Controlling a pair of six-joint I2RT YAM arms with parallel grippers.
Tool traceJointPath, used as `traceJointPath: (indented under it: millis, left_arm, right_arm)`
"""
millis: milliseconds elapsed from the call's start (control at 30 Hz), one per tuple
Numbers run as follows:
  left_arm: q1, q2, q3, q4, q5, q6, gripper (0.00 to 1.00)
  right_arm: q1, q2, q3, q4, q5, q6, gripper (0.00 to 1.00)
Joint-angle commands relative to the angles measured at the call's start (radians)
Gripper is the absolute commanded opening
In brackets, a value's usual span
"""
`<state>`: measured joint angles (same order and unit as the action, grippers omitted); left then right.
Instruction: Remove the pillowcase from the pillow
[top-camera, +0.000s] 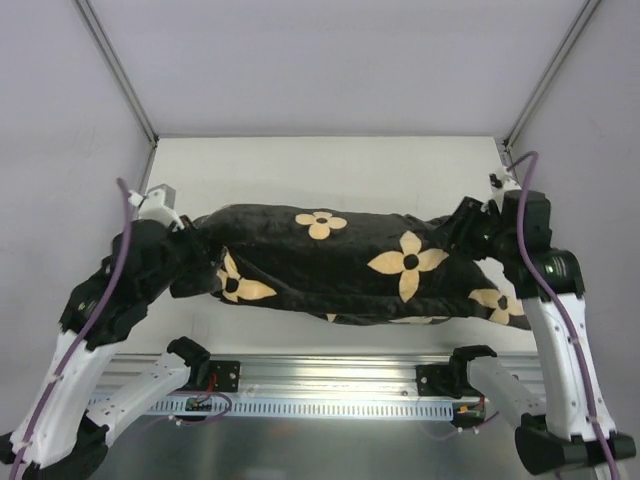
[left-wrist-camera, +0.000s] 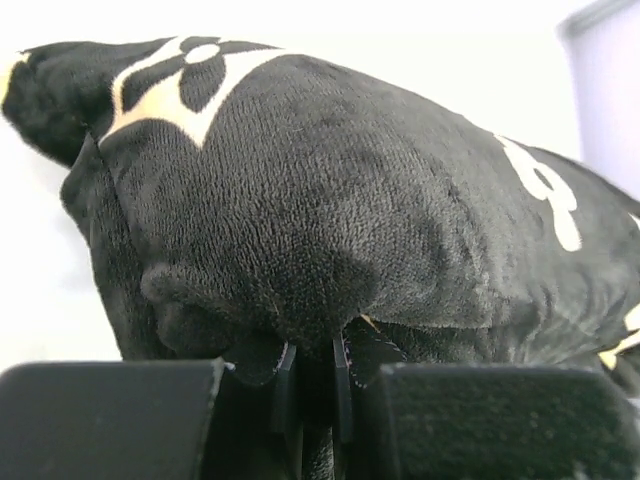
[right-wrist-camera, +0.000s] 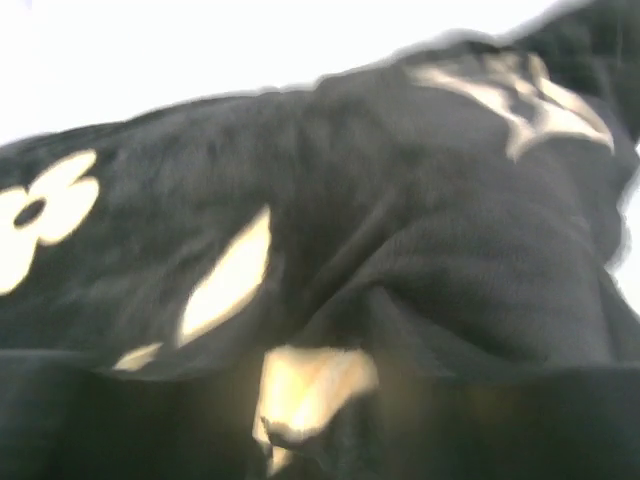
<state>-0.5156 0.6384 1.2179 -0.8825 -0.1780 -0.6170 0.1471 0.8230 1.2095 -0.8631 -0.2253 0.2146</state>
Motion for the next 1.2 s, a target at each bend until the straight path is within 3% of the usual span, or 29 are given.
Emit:
traceJointPath:
  millis: [0, 100, 200, 533, 1000, 1167]
  left_arm:
    - [0.017, 0.098, -0.038, 0.066, -0.187, 0.005, 0.00]
    - [0.017, 0.124, -0.044, 0.065, -0.190, 0.003, 0.00]
    - [0.034, 0.126, -0.044, 0.065, -0.202, 0.019, 0.00]
    - [0.107, 0.243, 0.011, 0.042, -0.117, 0.033, 0.00]
    - [0.187, 0.326, 0.066, 0.034, -0.017, 0.051, 0.00]
    - [0.210, 0.351, 0.077, 0.037, 0.003, 0.054, 0.00]
  right_arm:
    - [-0.007, 0.137, -0.013, 0.104, 0.001, -0.061, 0.52]
    - [0.008, 0.148, -0.020, 0.042, 0.068, -0.099, 0.76]
    - [0.008, 0.026, -0.091, 0.001, 0.165, -0.133, 0.89]
    - [0.008, -0.160, -0.169, -0.252, 0.178, -0.109, 0.98]
    - [0.008, -0.324, -0.222, -0.396, -0.227, -0.138, 0.96]
    - [0.008, -0.347, -0.269, -0.447, -0.221, -0.165, 0.97]
